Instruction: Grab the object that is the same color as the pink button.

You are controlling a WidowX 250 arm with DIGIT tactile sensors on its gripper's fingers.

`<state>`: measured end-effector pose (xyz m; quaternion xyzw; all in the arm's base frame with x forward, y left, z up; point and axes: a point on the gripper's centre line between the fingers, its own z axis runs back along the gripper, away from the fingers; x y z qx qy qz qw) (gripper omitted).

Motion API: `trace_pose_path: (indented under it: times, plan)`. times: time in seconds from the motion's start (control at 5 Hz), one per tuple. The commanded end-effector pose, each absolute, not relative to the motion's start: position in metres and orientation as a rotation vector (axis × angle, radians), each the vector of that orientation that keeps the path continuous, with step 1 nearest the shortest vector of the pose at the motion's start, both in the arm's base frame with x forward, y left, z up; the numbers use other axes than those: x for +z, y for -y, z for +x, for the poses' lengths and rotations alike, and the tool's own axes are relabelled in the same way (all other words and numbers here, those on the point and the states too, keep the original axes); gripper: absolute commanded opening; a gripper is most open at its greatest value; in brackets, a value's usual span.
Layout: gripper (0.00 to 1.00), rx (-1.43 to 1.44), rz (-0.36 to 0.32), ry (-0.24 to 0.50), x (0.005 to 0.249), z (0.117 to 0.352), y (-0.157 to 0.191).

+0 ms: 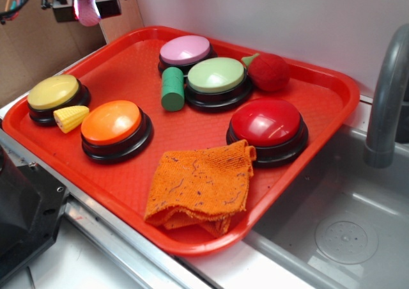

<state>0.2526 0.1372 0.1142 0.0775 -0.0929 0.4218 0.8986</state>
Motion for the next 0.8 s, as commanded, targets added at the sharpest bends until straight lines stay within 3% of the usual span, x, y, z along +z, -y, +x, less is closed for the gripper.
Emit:
trace_pose_path:
  times: [0.0,0.2,0.6]
  plan:
    - [0.0,0.404,-0.109,0.172,0.189,0.219,-0.096]
    - [0.0,0.249,-0.156,0.086,0.19,0.207,-0.072]
    - [0.0,0.219,-0.037,0.079,0.183,0.203,-0.056]
